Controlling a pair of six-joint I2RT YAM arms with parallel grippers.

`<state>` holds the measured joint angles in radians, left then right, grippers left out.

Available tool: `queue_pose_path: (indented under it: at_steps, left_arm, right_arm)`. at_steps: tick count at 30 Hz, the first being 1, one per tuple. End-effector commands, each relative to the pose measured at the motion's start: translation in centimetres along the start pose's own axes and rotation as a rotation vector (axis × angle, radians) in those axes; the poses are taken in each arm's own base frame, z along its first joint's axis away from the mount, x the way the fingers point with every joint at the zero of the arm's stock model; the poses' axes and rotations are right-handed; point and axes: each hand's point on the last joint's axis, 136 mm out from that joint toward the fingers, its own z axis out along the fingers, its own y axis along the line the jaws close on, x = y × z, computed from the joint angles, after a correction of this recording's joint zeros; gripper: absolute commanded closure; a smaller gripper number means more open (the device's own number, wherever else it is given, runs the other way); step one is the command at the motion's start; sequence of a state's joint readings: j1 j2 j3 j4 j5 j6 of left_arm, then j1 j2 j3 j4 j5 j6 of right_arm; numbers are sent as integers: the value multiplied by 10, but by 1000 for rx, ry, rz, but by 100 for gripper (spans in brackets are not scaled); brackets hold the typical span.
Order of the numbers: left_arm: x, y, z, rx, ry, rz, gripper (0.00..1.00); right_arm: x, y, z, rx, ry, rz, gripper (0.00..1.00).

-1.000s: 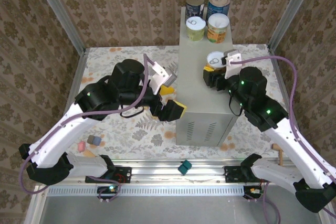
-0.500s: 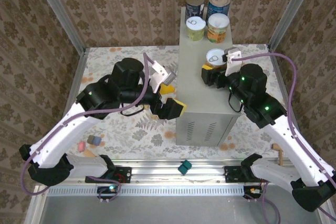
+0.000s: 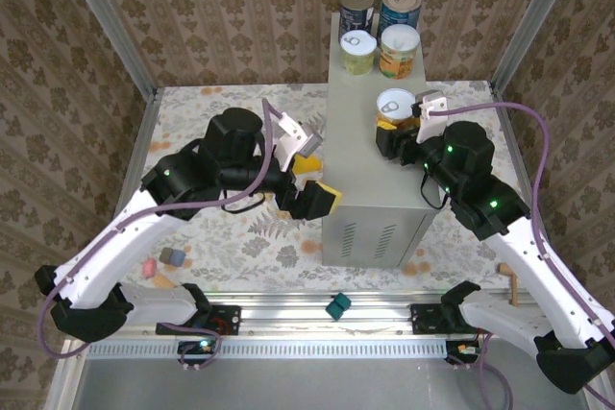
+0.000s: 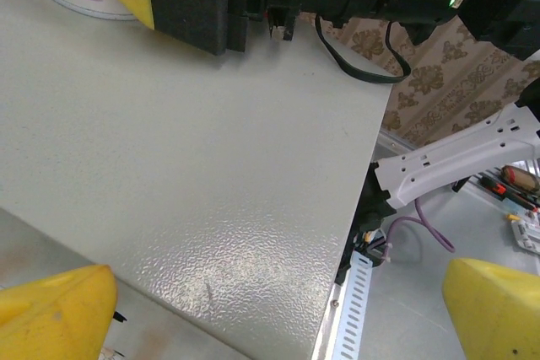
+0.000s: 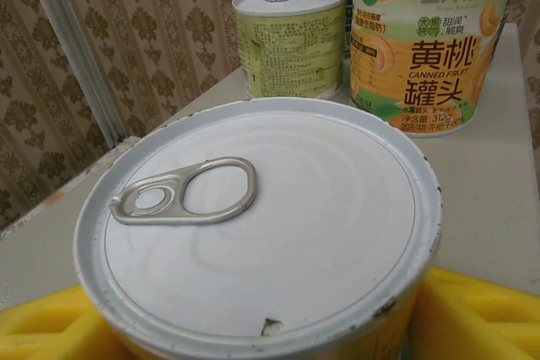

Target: Place and organize the canned foods onto the counter

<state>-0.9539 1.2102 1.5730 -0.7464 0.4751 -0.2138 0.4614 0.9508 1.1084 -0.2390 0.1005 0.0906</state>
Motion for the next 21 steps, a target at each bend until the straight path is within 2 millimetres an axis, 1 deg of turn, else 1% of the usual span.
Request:
queue_pose_path:
  at_steps: [1, 12, 16, 21]
  left_arm:
    - [-6, -6, -10, 17, -44, 7, 0]
    - [-2, -8, -20, 0, -67, 6, 0]
    - [-1, -8, -22, -6, -66, 5, 0]
    - [-2, -8, -23, -11, -67, 7, 0]
  right_arm:
    - [18, -8, 12, 38, 57, 24, 28]
    - [21, -29, 47, 76, 89, 22, 29]
    - [23, -34, 55, 83, 102, 25, 29]
    - [25, -40, 59, 91, 108, 34, 29]
